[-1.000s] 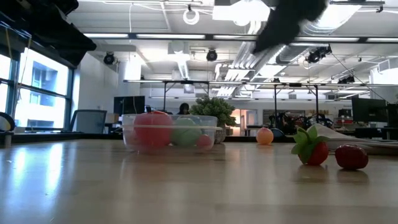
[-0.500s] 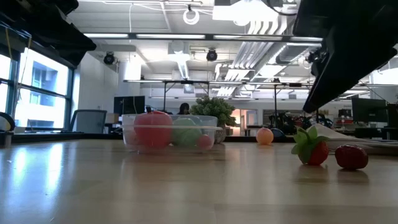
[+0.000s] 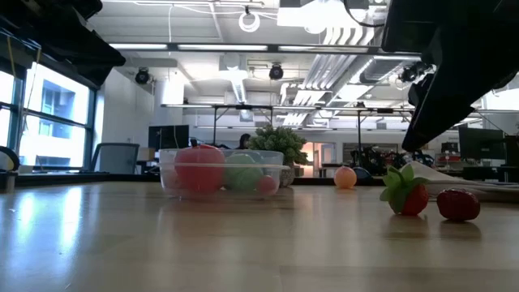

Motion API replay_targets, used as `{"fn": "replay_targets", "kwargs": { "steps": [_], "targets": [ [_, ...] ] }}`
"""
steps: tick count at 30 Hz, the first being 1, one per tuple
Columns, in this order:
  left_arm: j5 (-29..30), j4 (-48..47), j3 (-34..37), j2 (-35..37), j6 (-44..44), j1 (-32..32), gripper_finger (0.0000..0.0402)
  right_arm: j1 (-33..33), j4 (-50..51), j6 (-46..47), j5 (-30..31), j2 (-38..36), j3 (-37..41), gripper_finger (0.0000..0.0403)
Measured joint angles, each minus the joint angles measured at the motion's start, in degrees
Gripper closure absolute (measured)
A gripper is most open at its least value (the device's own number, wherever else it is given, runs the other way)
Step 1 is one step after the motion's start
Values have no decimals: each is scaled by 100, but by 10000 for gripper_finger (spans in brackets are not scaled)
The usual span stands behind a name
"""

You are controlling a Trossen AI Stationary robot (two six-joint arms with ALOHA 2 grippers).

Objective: Pick and placing Produce into tupperware
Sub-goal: Put the red strawberry into the transparent bin

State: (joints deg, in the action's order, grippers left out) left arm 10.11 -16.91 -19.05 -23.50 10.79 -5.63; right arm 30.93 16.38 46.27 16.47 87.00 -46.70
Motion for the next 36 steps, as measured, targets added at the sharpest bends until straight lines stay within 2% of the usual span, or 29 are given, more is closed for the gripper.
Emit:
{"fn": "replay_targets", "kwargs": {
  "steps": [10, 21, 30, 36],
  "targets": [
    [-2, 1, -1, 1, -1, -1, 355, -245, -376, -316, -548, 701, -68, 174],
    [-1, 0, 0, 1, -1, -1, 355, -368, -331, -616, -580, 1115, -240, 174],
    [-1, 0, -1, 1, -1, 0, 355, -369, -197, -621, -502, 1174, -244, 174],
    [0, 0, -2, 1, -2, 0, 355, -381, -186, -632, -471, 1174, -243, 197]
  ]
}}
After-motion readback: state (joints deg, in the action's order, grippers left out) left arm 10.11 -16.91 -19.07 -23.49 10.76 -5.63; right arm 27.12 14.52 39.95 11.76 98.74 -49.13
